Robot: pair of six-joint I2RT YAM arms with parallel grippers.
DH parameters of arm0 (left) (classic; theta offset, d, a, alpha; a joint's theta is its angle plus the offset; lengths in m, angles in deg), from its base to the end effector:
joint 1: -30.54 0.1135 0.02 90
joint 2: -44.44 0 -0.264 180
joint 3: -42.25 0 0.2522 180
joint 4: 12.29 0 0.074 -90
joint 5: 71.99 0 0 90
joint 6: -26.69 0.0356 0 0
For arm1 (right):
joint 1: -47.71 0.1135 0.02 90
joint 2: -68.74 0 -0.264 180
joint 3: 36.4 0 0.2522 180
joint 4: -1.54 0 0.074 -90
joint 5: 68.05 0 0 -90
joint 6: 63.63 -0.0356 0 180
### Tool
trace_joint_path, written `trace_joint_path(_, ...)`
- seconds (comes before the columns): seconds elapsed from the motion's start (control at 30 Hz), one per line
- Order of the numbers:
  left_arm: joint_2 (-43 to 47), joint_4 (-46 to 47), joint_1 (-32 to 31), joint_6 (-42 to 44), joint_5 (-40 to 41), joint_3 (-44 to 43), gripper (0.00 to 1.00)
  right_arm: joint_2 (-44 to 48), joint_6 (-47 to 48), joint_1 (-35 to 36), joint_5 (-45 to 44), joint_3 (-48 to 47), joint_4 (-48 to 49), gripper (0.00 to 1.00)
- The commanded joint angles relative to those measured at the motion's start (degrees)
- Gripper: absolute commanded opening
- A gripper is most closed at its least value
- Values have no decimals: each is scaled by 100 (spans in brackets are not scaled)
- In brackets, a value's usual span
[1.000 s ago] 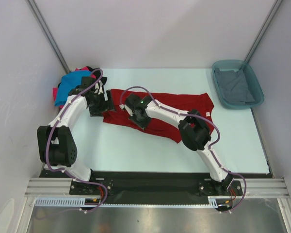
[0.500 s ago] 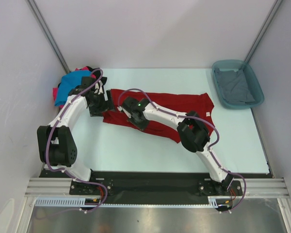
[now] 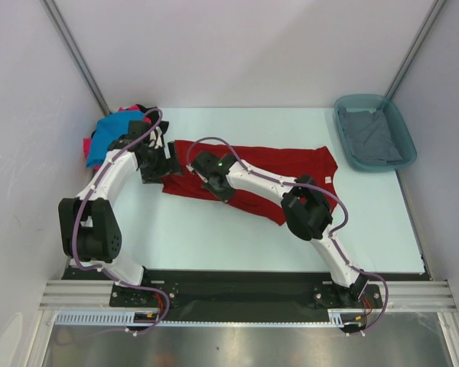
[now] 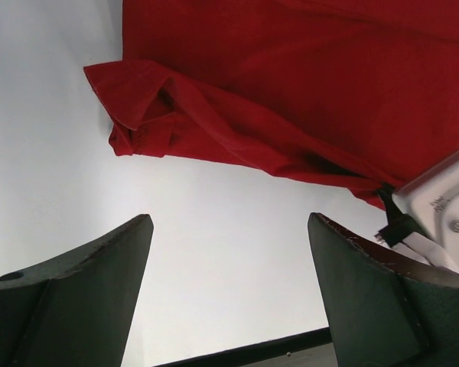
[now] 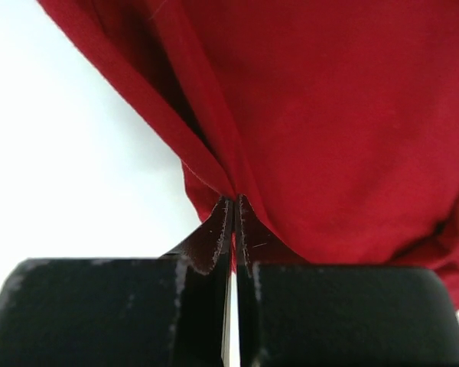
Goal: Fold and stack the t-shirts
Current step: Fold the tshirt
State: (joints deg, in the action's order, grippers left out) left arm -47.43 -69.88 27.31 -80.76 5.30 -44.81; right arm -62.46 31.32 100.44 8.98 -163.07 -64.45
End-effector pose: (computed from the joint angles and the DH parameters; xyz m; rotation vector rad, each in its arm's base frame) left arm 0.3293 -0.0264 0.2599 -0.2588 2.6665 -0.4115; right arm 0.2980 0.3784 0.1897 -1.2745 2.4253 -0.0943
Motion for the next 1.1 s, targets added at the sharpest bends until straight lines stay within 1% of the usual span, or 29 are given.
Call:
trace_joint_path(0.0, -23, 77, 41, 111, -118, -44, 89, 490, 32, 18, -469, -285, 81, 0)
trace_joint_path(0.27, -23, 68, 41, 119, -126, -53, 89, 341, 67, -166, -777, -627, 81, 0)
trace_joint_path(0.47, -50, 68, 41, 119, -135, -71, 89, 182, 85, -412, -882, -900, 81, 5)
trace_joint_path(0.5, -50, 77, 41, 119, -144, -62, 89, 130, 76, -439, -909, -918, 81, 8)
trace_joint_path(0.57, -50, 68, 41, 128, -135, -71, 89, 77, 76, -526, -935, -927, 90, 20)
trace_joint_path(0.6, -58, 51, 41, 128, -144, -71, 89, 24, 59, -553, -953, -927, 81, 27)
trace_joint_path(0.63, -59, 59, 41, 128, -135, -71, 89, -46, 15, -571, -1022, -935, 72, 42)
trace_joint_path(0.7, -59, 50, 41, 128, -153, -71, 89, -143, -29, -676, -1075, -944, 55, 51)
trace_joint_path(0.77, -50, 59, 41, 128, -179, -71, 89, -257, -99, -755, -1242, -970, 11, 70)
trace_joint_path(0.83, -59, 59, 41, 128, -179, -97, 89, -275, -187, -817, -1356, -1006, -59, 72)
trace_joint_path(0.9, -58, 68, 41, 137, -240, -123, 89, -170, -284, -939, -1182, -1032, -164, 72)
trace_joint_path(0.97, -67, 112, 41, 146, -363, -150, 89, -56, -468, -1054, -962, -1076, -427, 71)
trace_joint_path(1.0, -102, 164, 32, 146, -547, -158, 89, -29, -625, -1167, -909, -1146, -594, 71)
trace_joint_path(1.07, -155, 235, 32, 172, -767, -167, 89, 67, -906, -1326, -786, -1208, -1060, 69)
